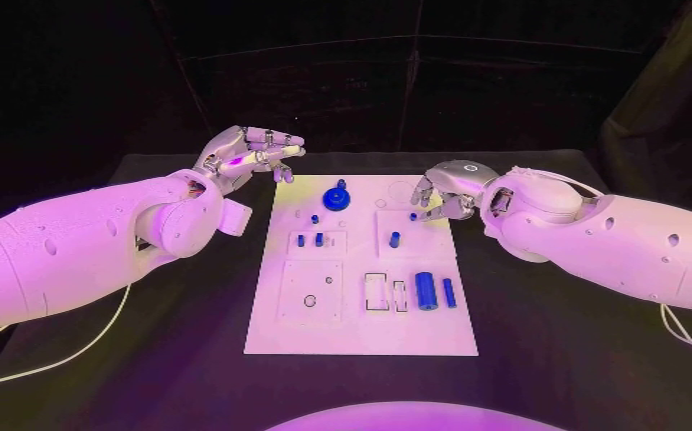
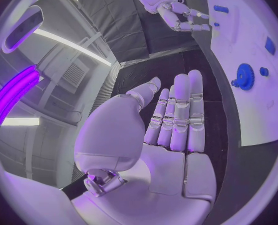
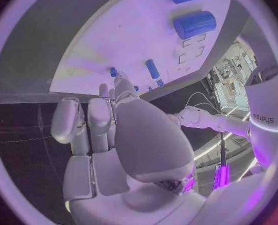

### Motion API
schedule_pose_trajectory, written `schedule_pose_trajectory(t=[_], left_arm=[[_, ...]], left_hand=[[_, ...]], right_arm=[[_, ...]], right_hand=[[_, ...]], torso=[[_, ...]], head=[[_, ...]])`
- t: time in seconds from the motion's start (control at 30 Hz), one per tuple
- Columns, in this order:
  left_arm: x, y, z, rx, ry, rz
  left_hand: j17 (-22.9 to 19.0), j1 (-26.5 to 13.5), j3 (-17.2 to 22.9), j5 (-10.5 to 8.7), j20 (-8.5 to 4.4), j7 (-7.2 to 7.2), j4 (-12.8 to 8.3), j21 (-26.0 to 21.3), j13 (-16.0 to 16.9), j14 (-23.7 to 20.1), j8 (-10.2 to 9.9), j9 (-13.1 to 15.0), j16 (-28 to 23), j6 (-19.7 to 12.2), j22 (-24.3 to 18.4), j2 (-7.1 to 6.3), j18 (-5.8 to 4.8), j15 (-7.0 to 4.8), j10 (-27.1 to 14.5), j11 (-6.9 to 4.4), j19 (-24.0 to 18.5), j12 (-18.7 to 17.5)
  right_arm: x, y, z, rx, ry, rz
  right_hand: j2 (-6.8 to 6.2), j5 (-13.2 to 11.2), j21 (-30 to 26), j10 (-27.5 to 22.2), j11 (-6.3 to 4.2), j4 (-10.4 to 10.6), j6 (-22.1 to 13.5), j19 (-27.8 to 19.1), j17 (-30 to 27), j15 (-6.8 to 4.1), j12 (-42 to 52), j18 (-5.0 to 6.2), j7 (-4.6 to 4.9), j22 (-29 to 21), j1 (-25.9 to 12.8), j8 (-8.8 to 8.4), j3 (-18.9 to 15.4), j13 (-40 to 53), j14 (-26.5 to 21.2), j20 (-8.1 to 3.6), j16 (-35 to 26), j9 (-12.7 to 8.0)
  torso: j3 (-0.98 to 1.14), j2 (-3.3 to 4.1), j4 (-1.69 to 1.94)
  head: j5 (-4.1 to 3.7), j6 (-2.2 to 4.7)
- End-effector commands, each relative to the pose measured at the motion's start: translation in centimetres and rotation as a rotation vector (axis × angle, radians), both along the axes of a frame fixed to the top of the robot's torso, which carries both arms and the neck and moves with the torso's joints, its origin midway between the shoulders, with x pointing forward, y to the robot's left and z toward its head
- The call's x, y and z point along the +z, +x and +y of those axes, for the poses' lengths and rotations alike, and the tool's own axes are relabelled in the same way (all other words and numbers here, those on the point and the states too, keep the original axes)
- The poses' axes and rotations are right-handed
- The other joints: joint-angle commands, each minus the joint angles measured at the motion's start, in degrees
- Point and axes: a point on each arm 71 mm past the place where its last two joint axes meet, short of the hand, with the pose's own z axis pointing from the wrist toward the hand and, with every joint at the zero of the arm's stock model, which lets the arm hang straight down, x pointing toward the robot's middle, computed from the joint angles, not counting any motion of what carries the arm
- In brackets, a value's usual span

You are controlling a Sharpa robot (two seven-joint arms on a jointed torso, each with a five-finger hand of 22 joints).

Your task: Assemble the parts on the task board

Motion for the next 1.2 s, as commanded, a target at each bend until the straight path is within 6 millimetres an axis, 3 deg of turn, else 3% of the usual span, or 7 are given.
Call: schedule_pose_trajectory(t=[0.03, 0.77, 0.9, 1.2], left_arm=[[0.3, 0.0, 0.1, 0.027, -0.095, 0.011], [0.2, -0.2, -0.1, 0.024, -0.106, 0.031], [0.2, -0.2, -0.1, 0.025, -0.105, 0.031], [0.1, -0.2, -0.1, 0.028, -0.102, 0.034]], left_hand=[[-0.14, -0.28, -0.52, 0.13, -0.25, -0.10, 0.06, -0.42, 0.03, -0.04, 0.29, -0.05, -0.42, 0.43, -0.15, 0.57, 0.77, -0.37, 0.37, -0.03, 0.10, 0.27], [-0.43, -0.12, -0.69, 0.14, -0.30, -0.15, 0.01, -0.75, -0.04, -0.08, 0.41, -0.07, -0.61, 0.54, -0.41, 0.76, 0.77, -0.41, 0.31, -0.08, 0.17, 0.46], [-0.48, -0.06, -0.70, 0.14, -0.31, -0.15, -0.02, -0.79, -0.05, -0.09, 0.43, -0.07, -0.63, 0.55, -0.45, 0.79, 0.77, -0.42, 0.30, -0.08, 0.19, 0.48], [-0.52, -0.02, -0.72, 0.14, -0.32, -0.15, -0.04, -0.84, -0.06, -0.09, 0.43, -0.08, -0.66, 0.55, -0.49, 0.84, 0.77, -0.43, 0.29, -0.08, 0.20, 0.51]], right_arm=[[-0.1, 0.2, 0.2, 0.006, -0.050, -0.026], [-1.7, 0.5, 1.4, 0.033, -0.099, 0.070], [-2.0, 0.5, 1.6, 0.035, -0.101, 0.077], [-2.4, 0.4, 1.9, 0.040, -0.106, 0.092]], right_hand=[[0.07, -0.55, -0.23, 0.11, 0.28, -0.05, 0.17, 0.05, -0.21, 0.51, -0.70, 0.39, 0.21, 0.12, 0.69, -0.49, 0.77, -0.98, 0.52, 0.28, -0.13, 0.07], [0.29, -2.06, 0.38, 3.04, 0.12, 0.27, 2.03, 0.63, -0.43, 0.33, -3.64, 0.23, 0.08, 1.04, 1.82, -1.23, 6.58, -5.00, 0.63, 0.17, 0.01, 0.09], [0.36, -3.39, 0.54, 3.56, 0.15, 0.21, 2.37, 0.75, -0.53, 0.36, -4.35, 0.19, 0.20, 1.28, 2.16, -1.40, 8.81, -5.17, 0.65, 0.21, 0.04, 0.09], [-0.07, -3.74, 1.36, 5.63, -0.12, -0.34, 4.30, 1.41, -0.37, 0.05, -5.43, -0.03, 0.04, 2.42, 2.08, -1.13, 14.61, -5.09, 0.81, 0.08, 0.50, 0.24]], torso=[[0.04, 0.03, 0.07], [0.04, 0.08, 0.04], [0.05, 0.09, 0.02], [0.06, 0.10, -0.03]], head=[[0.06, 0.07], [0.14, -0.25], [0.15, -0.26], [0.16, -0.50]])
